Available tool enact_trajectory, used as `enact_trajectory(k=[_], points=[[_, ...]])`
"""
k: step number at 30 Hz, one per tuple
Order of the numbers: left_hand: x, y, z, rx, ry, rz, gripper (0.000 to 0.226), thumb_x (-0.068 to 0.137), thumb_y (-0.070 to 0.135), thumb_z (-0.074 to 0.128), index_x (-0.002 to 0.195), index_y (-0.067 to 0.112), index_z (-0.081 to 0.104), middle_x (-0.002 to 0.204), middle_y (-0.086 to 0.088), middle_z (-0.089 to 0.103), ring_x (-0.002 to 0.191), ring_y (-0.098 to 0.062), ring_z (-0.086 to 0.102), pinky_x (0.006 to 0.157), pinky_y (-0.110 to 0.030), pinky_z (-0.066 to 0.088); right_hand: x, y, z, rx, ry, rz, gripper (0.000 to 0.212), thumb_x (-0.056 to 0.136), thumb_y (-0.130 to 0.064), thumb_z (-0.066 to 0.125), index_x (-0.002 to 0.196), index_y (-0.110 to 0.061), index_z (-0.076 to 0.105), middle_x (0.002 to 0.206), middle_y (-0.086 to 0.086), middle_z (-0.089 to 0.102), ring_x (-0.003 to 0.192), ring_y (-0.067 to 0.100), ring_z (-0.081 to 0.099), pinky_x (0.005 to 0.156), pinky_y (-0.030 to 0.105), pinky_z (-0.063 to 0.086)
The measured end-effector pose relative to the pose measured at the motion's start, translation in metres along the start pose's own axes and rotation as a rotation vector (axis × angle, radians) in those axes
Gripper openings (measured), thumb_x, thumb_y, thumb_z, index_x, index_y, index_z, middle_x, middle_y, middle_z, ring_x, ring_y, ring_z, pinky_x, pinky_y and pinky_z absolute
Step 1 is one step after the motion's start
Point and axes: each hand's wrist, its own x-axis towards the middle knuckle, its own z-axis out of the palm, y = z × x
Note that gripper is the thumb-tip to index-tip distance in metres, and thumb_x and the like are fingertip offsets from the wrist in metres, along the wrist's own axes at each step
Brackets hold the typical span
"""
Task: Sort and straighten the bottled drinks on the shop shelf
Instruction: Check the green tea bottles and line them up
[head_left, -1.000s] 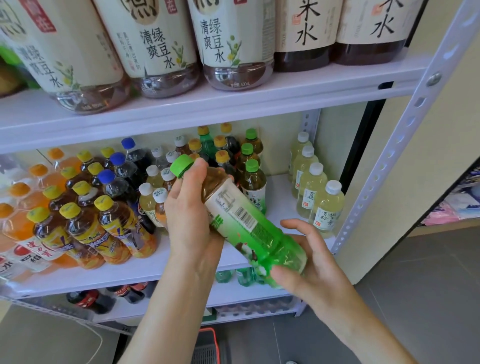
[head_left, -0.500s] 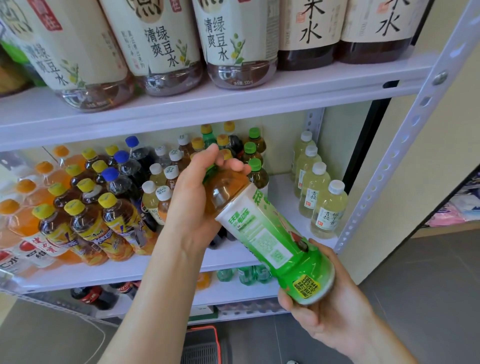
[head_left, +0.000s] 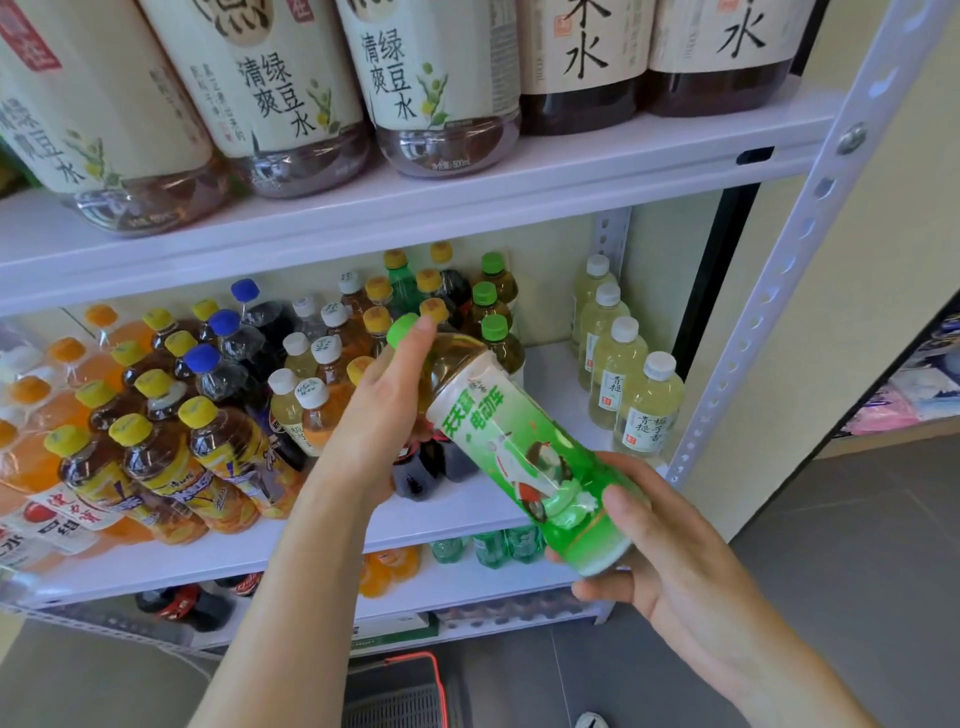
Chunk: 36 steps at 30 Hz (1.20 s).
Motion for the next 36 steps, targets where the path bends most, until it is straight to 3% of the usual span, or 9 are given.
enact_trajectory(k=[5,8,10,14,18,24,27,30,36], points=[[0.0,0.003,0.004,0.049,0.084,0.099,0.038,0.064,0.081,0.056,0.081,0.051,0.072,0.1,-0.001,0.074,0.111,-0.022,0.064,0.105,-0.051,0.043,-0.001,0.006,-0.003,-0.084,0.015,-0.084,0.062,0.066,-0.043,0.088,0.118,-0.028,0.06,0.113,0.013,0.068,0.098,0.034,0.069,0.08,0.045,0.058],[0.004,0.001,0.006,0.095,0.062,0.213,0.031,0.084,0.064,0.056,0.074,0.04,0.073,0.065,0.016,0.068,0.065,0.004,0.062,0.073,-0.023,0.052,-0.001,0.008,-0.001,-0.237,0.1,-0.136,0.064,0.064,-0.041,0.087,0.121,-0.035,0.057,0.109,0.01,0.066,0.101,0.034,0.066,0.09,0.051,0.055],[0.004,0.002,0.007,0.131,0.0,0.315,0.032,0.096,0.047,0.053,0.072,0.039,0.073,0.057,0.02,0.062,0.051,0.005,0.056,0.055,-0.009,0.043,0.0,0.008,-0.003,-0.388,0.185,-0.168,0.07,0.059,-0.042,0.086,0.121,-0.044,0.053,0.109,-0.002,0.064,0.097,0.023,0.067,0.091,0.041,0.054],[0.01,0.003,0.005,0.202,0.001,0.365,0.043,0.084,0.062,0.061,0.081,0.02,0.07,0.068,0.01,0.068,0.062,-0.005,0.06,0.062,-0.016,0.046,0.003,0.012,-0.006,-0.747,0.348,-0.326,0.086,0.055,-0.024,0.091,0.124,-0.051,0.046,0.112,-0.023,0.049,0.098,0.004,0.059,0.081,0.007,0.044],[0.014,0.004,0.002,0.344,0.025,0.39,0.054,0.089,0.058,0.059,0.069,0.008,0.056,0.055,-0.009,0.045,0.053,-0.019,0.041,0.053,-0.024,0.036,0.007,0.015,-0.015,-1.034,0.334,-0.432,0.095,0.057,-0.02,0.09,0.129,-0.054,0.039,0.12,-0.026,0.034,0.112,-0.007,0.043,0.085,-0.003,0.032],[0.011,0.018,0.007,0.381,-0.122,0.553,0.025,0.096,0.042,0.049,0.09,0.024,0.065,0.068,0.007,0.058,0.056,-0.002,0.048,0.052,-0.013,0.038,0.02,-0.019,-0.04,-0.652,-0.134,-0.007,0.063,0.068,-0.045,0.078,0.124,-0.052,0.049,0.12,-0.015,0.063,0.108,0.005,0.063,0.085,0.015,0.049],[0.012,0.023,0.013,0.379,-0.28,0.605,0.024,0.098,0.041,0.047,0.096,0.022,0.062,0.073,-0.01,0.051,0.057,-0.008,0.041,0.052,-0.019,0.036,0.031,-0.028,-0.049,-0.491,-0.323,0.186,0.049,0.083,-0.044,0.068,0.128,-0.036,0.052,0.122,-0.004,0.067,0.108,0.015,0.066,0.086,0.033,0.055],[0.017,0.025,0.018,0.394,-0.339,0.604,0.02,0.098,0.036,0.047,0.097,0.025,0.063,0.076,-0.011,0.05,0.062,-0.013,0.042,0.056,-0.024,0.037,0.04,-0.022,-0.053,-0.595,-0.282,0.136,0.043,0.083,-0.048,0.071,0.123,-0.041,0.057,0.124,-0.007,0.067,0.118,0.015,0.062,0.101,0.039,0.049],[0.031,0.027,0.024,0.736,-0.259,0.519,0.033,0.089,0.063,0.052,0.095,0.031,0.06,0.078,0.007,0.065,0.063,-0.008,0.061,0.057,-0.021,0.048,0.041,-0.001,-0.054,-0.593,-0.041,-0.067,0.046,0.076,-0.052,0.075,0.118,-0.043,0.059,0.112,-0.004,0.071,0.103,0.014,0.067,0.092,0.039,0.055]])
